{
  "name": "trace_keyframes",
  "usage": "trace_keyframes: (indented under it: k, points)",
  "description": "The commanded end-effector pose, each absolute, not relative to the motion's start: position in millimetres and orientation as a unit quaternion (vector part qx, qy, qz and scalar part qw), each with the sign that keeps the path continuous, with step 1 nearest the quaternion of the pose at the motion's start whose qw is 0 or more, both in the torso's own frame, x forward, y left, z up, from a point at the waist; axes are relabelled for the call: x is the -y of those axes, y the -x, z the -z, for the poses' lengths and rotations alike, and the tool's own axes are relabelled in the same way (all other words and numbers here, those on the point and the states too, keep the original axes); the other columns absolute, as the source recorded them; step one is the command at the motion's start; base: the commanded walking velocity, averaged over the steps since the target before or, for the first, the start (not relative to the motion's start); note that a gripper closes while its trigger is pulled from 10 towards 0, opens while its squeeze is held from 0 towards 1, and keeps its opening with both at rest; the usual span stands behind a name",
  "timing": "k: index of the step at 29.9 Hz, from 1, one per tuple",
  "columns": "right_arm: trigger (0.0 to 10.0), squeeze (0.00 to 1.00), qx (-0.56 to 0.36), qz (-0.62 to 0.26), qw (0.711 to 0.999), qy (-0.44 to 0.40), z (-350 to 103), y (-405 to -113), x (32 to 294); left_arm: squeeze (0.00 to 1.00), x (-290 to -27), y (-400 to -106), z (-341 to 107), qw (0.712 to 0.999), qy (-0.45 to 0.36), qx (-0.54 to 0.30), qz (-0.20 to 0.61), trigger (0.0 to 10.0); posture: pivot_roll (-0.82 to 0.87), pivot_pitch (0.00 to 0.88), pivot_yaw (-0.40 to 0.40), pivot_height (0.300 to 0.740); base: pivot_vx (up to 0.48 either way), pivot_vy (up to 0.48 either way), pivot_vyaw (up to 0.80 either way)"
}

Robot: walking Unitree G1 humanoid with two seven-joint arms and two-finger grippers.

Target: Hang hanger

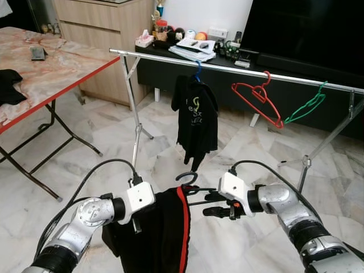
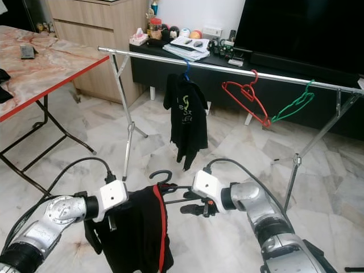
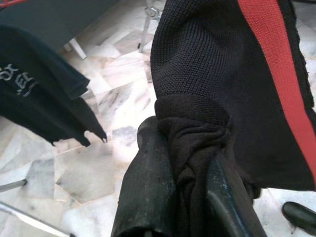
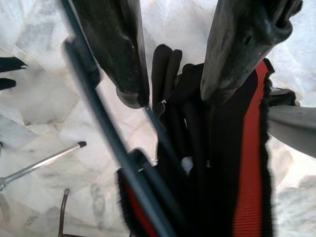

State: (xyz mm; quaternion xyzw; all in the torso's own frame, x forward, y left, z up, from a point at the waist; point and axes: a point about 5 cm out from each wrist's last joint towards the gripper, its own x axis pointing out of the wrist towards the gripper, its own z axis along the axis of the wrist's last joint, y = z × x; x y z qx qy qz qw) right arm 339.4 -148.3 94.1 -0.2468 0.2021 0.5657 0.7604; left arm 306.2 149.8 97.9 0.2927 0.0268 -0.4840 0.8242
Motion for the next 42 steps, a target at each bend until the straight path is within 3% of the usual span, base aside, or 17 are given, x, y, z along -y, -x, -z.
trace_keyframes:
  k: [1,8,21,26,34,42]
  points:
    - [10.0,0.0,-0.196,-0.562,0.761,0.258,-97,-342,146,0.0,-139,-307,-108,0.805,-0.312,0.0,0.504,10.0,0.12,0.033,-0.111,0.74,0.0,0.0,0.0]
    - [10.0,0.0,-0.185,-0.564,0.762,0.259,-105,-346,149,0.0,-137,-306,-107,0.79,-0.323,-0.004,0.522,10.0,0.12,0.041,-0.103,0.74,0.0,0.0,0.0]
    - [10.0,0.0,-0.198,-0.603,0.716,0.291,-114,-339,174,0.0,-153,-303,-82,0.767,-0.385,-0.062,0.51,10.0,0.11,0.047,-0.099,0.74,0.0,0.0,0.0]
    - [10.0,0.0,-0.191,-0.583,0.731,0.298,-114,-342,174,0.0,-157,-303,-78,0.754,-0.406,-0.07,0.511,10.0,0.11,0.049,-0.097,0.74,0.0,0.0,0.0]
    - [10.0,0.0,-0.205,-0.604,0.719,0.275,-102,-335,166,0.0,-153,-304,-87,0.758,-0.394,-0.047,0.518,10.0,0.12,0.051,-0.101,0.74,0.0,0.0,0.0]
    - [10.0,0.0,-0.245,-0.632,0.686,0.264,-82,-323,161,0.0,-151,-308,-95,0.761,-0.389,-0.035,0.518,10.0,0.13,0.051,-0.101,0.74,0.0,0.0,0.0]
